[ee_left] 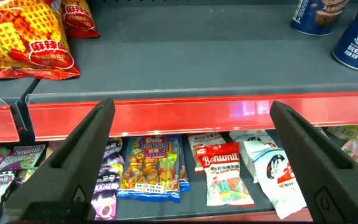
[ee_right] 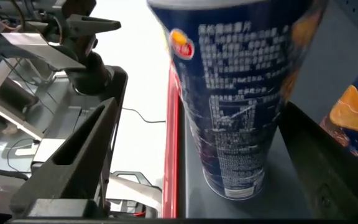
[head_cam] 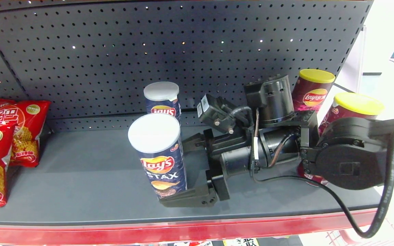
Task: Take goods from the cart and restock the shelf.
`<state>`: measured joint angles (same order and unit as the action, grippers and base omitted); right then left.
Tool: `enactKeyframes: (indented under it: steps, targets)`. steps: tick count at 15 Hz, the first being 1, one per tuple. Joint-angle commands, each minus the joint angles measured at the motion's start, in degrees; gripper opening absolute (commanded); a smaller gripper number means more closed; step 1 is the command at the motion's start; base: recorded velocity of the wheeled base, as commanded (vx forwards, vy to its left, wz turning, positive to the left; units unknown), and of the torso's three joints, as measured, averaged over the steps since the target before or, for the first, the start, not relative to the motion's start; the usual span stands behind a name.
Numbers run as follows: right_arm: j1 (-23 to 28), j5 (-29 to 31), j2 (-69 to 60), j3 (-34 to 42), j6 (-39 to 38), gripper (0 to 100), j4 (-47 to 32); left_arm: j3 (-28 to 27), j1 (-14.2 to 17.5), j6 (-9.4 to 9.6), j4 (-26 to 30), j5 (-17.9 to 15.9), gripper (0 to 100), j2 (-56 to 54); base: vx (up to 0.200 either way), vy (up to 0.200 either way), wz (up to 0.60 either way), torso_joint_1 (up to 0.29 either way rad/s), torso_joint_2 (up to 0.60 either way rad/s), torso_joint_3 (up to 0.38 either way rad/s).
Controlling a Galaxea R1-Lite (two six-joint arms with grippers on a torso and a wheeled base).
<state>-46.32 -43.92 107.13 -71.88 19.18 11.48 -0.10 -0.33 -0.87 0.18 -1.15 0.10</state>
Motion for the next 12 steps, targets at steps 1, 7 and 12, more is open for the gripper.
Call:
enactKeyframes:
  steps: [1,7,12]
  targets:
    - [-0.17,-0.11,0.10,-0.11,0.07,100,0.03,0.01,-0.02,-0.01,-0.01,0.00,100,0.08,0.000,0.000,0.00,0.000,0.00,0.000]
    - [-0.43,-0.20,0.45,-0.37,0.16,100,0.12,0.01,-0.02,-0.01,-0.01,0.00,100,0.08,0.000,0.000,0.00,0.000,0.00,0.000]
    - [-0.87,0.07,0.97,-0.19,0.16,100,0.29,0.01,-0.02,-0.01,-0.01,0.00,100,0.08,0.000,0.000,0.00,0.000,0.00,0.000]
